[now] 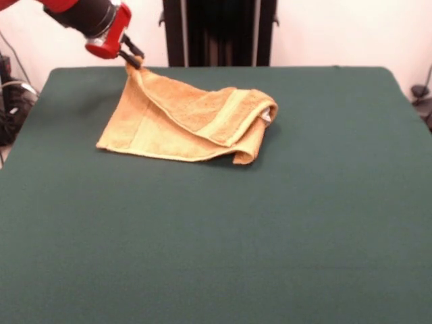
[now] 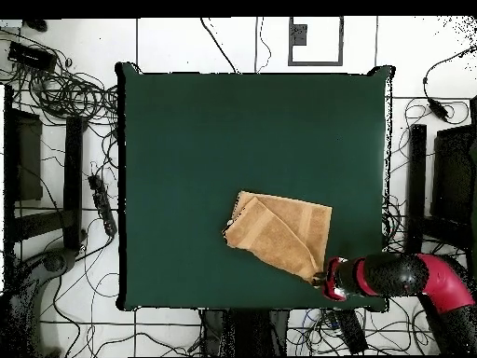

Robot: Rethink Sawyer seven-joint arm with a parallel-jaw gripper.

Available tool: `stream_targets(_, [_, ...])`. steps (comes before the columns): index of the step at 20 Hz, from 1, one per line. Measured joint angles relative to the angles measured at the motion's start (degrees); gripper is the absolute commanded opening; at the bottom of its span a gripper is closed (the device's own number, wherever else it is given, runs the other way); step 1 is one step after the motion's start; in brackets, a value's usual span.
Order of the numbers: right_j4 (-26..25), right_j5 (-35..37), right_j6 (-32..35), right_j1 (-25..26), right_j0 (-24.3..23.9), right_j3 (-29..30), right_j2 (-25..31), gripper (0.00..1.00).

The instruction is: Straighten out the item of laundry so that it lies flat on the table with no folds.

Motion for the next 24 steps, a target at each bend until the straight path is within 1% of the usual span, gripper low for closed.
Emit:
stream_targets(5, [-2.3,1.0,-2.6,-1.6,0.1,-1.0,-0.1,0.00])
stream_targets(11, [-4.6,1.9,-8.4,-3.9,0.3,-2.4,-0.6,0.00])
stream_targets(17, [-5.9,1.9,-11.7,-5.6,1.0,-3.2,-1.8,0.00])
stream_targets(24, [-6.7,1.8,-13.6,-7.2,2.2,-4.0,-2.9,0.00])
